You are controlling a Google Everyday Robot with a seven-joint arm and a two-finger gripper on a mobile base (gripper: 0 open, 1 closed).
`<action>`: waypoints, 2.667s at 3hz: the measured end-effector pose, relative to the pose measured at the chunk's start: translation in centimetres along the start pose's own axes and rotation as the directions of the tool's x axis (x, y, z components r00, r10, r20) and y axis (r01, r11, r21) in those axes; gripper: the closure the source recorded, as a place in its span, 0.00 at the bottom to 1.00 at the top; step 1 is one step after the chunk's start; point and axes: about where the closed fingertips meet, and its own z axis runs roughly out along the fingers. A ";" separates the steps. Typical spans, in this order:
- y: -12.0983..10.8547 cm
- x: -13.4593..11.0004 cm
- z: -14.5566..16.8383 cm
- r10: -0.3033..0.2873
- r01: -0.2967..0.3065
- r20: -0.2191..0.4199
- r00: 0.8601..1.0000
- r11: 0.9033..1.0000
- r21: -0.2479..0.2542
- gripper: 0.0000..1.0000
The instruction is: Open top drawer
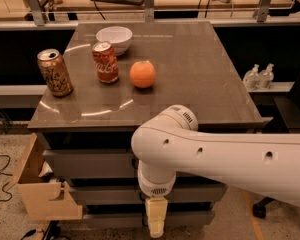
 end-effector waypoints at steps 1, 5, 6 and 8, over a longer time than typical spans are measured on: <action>-0.1 -0.6 0.7 -0.018 0.018 0.003 1.000 1.000 -0.015 0.00; 0.0 -1.1 1.1 -0.036 0.036 0.002 0.999 0.999 -0.013 0.87; 0.0 -1.1 1.1 -0.036 0.036 0.002 0.999 0.999 -0.013 1.00; 0.9 -0.9 0.4 -0.015 0.015 0.005 1.000 1.000 0.000 1.00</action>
Offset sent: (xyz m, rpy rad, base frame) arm -0.0005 0.0211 -0.0188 0.0110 0.0232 0.0547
